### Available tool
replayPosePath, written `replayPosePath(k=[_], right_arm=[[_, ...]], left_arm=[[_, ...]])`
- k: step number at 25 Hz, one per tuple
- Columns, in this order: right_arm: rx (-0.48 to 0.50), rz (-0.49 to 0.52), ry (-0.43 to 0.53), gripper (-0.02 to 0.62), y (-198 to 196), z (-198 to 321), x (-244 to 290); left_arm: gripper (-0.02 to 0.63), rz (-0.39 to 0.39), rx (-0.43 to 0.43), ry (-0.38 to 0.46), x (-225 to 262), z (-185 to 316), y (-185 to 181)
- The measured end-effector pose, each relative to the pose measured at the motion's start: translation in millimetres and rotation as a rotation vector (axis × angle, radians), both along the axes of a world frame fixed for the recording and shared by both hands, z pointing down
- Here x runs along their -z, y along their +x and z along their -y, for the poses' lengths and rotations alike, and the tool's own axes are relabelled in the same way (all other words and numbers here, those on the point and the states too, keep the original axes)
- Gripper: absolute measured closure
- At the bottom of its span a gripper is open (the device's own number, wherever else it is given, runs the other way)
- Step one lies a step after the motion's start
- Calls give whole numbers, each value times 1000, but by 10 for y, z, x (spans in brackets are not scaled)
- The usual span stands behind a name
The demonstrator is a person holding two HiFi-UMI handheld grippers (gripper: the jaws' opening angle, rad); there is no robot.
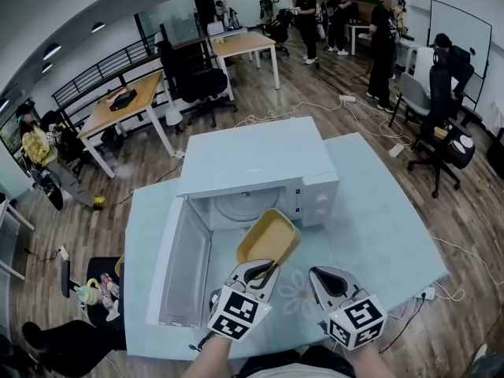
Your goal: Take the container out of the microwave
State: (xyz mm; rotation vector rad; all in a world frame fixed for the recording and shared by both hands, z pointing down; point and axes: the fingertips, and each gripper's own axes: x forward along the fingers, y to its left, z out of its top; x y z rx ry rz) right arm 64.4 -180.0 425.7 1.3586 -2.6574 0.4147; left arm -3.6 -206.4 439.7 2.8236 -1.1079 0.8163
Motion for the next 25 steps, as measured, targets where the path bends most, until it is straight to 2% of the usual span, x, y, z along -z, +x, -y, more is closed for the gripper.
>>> replayPosePath(k=[3,6,10,19,25], right_arm=[[-6,2,26,588,41,-64,77],[7,-28,45,588,42,-144,134],[4,-93,75,588,52,-216,157],[6,-75,77,588,78,-310,170],[38,-29,68,588,76,-373,174]], left_arm=[[575,-94,27,4,72,-74,86],[575,-128,23,3,97,-194,141],[577,-105,38,6,53,-299,118],[575,-91,10,-26,-15,-510,150],[575,-112,12,-46,3,-509,197]])
